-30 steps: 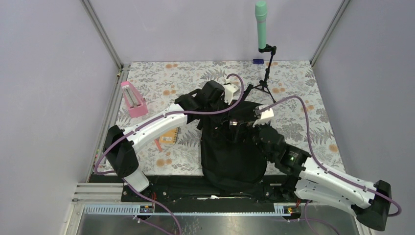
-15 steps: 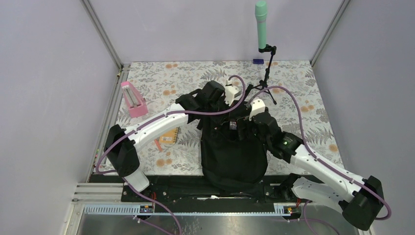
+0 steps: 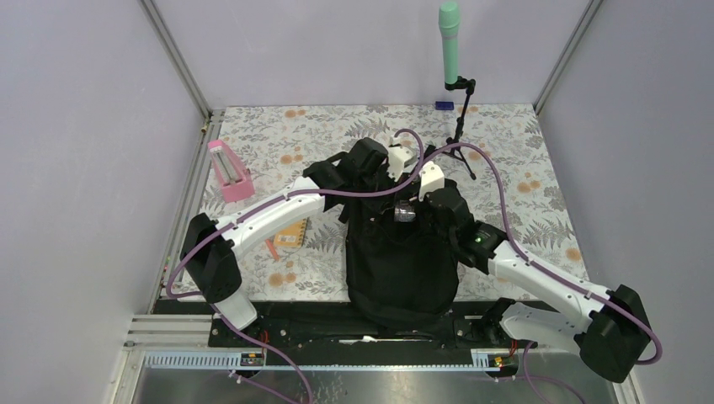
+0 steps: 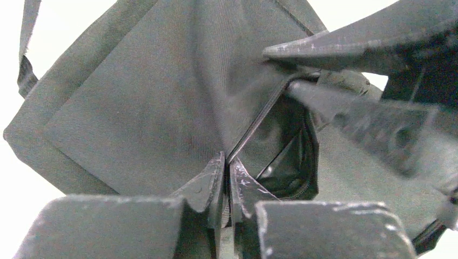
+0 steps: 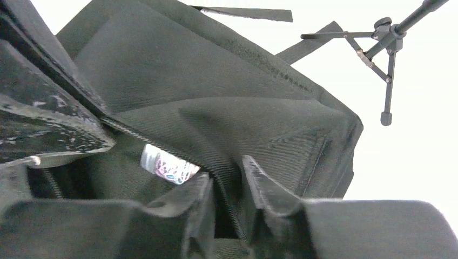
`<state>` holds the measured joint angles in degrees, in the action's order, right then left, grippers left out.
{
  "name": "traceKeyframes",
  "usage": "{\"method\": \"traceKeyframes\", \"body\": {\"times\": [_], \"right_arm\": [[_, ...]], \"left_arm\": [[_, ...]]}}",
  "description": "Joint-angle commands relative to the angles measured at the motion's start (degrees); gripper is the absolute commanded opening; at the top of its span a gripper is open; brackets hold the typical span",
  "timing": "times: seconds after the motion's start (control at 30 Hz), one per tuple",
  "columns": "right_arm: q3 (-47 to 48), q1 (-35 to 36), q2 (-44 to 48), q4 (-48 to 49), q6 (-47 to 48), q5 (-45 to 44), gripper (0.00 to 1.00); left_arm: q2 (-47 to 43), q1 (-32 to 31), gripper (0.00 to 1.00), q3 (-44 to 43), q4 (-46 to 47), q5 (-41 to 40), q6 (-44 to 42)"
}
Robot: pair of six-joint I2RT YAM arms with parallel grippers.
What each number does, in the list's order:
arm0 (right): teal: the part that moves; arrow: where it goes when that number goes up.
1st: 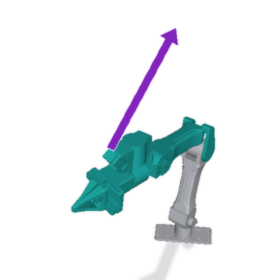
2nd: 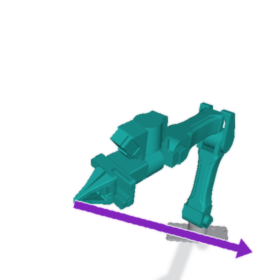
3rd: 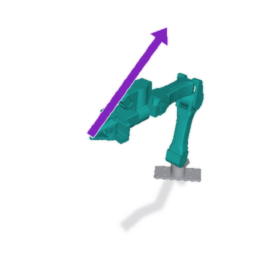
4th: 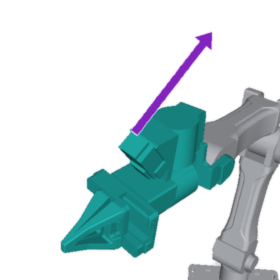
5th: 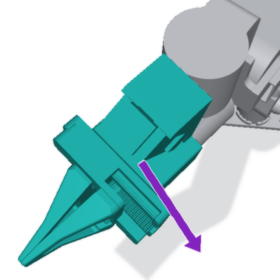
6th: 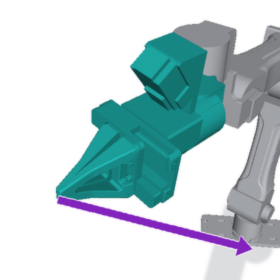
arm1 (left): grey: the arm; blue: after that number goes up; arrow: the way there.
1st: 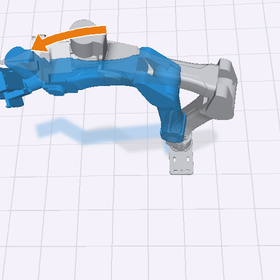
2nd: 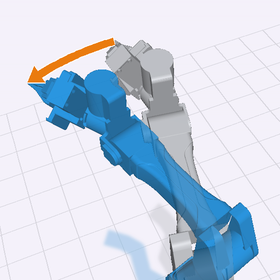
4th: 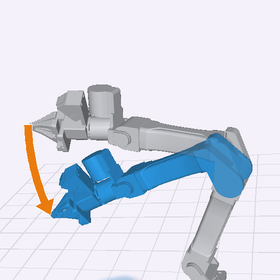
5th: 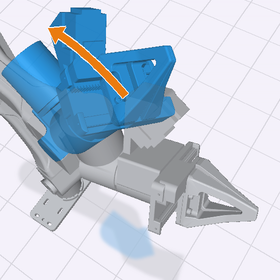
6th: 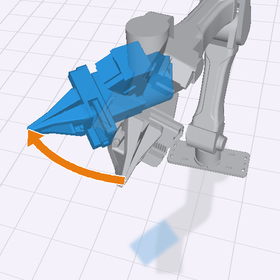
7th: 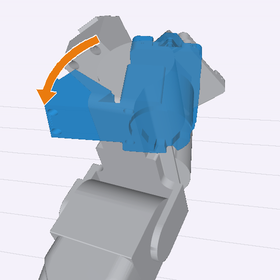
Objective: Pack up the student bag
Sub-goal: Place the stationery in the student bag, then pick up the stationery from the center of the board.
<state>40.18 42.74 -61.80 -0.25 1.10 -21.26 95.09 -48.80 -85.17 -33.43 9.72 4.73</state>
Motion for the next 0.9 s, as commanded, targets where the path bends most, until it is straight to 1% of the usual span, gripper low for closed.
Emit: {"method": "traceKeyframes", "body": {"times": [0.0, 0.07, 0.1, 0.13, 0.17, 0.2, 0.27, 0.3, 0.37, 0.47, 0.6, 0.7, 0.8, 0.87], "right_arm": [[0.6, -0.4, 3.8, 2.1, 1.4, -1.0, 0.16], [1.1, -0.4, 4.1, 0.8, 1.5, -1.5, 0.02], [1.3, -0.4, 4.2, -1.1, 1.5, -1.6, 0.0], [1.4, -0.4, 4.4, -1.8, 1.5, -1.5, 0.0], [1.4, -0.4, 4.7, -2.0, 1.2, -1.3, 0.0], [1.3, -0.4, 5.0, -2.0, 0.7, -1.0, 0.0], [1.3, -0.5, 5.5, -1.5, 0.0, 0.4, 0.0], [1.3, -0.4, 5.6, -1.4, -0.3, 0.9, 0.0], [2.2, -0.4, 5.2, -2.3, -0.7, 1.4, 0.0], [3.2, -0.4, 4.3, -4.5, -3.0, 2.1, 0.0], [3.5, -0.5, 3.9, -6.0, -4.7, 2.9, 0.0], [4.6, -0.4, 3.8, -7.4, -5.3, 3.8, 0.0], [5.3, -0.4, 4.3, -8.5, -5.9, 4.6, 0.0], [5.4, -0.4, 5.0, -9.0, -6.1, 5.2, 0.0]], "left_arm": [[-1.4, 0.6, 0.09, -1.1, 1.6, -3.1, -1.9], [-1.2, 0.6, 0.12, -1.1, 1.6, -4.3, -1.8], [-1.5, 0.6, 0.16, -1.0, 1.8, -5.1, -1.6], [-2.5, 0.6, 0.23, -0.4, 2.9, -6.0, -1.2], [-3.8, 0.6, 0.34, 0.7, 4.4, -6.3, -1.0], [-6.8, 0.6, 0.49, 2.4, 6.7, -6.6, -0.8], [-11.7, 0.6, 0.73, 6.3, 11.5, -6.6, -0.3], [-14.0, 0.6, 0.81, 8.1, 13.6, -6.8, -0.1], [-17.9, 0.8, 0.89, 10.4, 14.9, -7.7, 0.5], [-22.3, 1.6, 0.93, 12.6, 12.9, -11.1, 2.7], [-28.4, 6.2, 0.96, 18.5, 9.5, -14.6, 7.3], [-31.4, 13.3, 0.97, 23.2, 5.3, -14.5, 11.6], [-32.3, 20.0, 0.97, 27.3, 0.9, -15.1, 16.7], [-32.9, 24.1, 0.97, 30.9, -0.3, -15.6, 19.5]]}}
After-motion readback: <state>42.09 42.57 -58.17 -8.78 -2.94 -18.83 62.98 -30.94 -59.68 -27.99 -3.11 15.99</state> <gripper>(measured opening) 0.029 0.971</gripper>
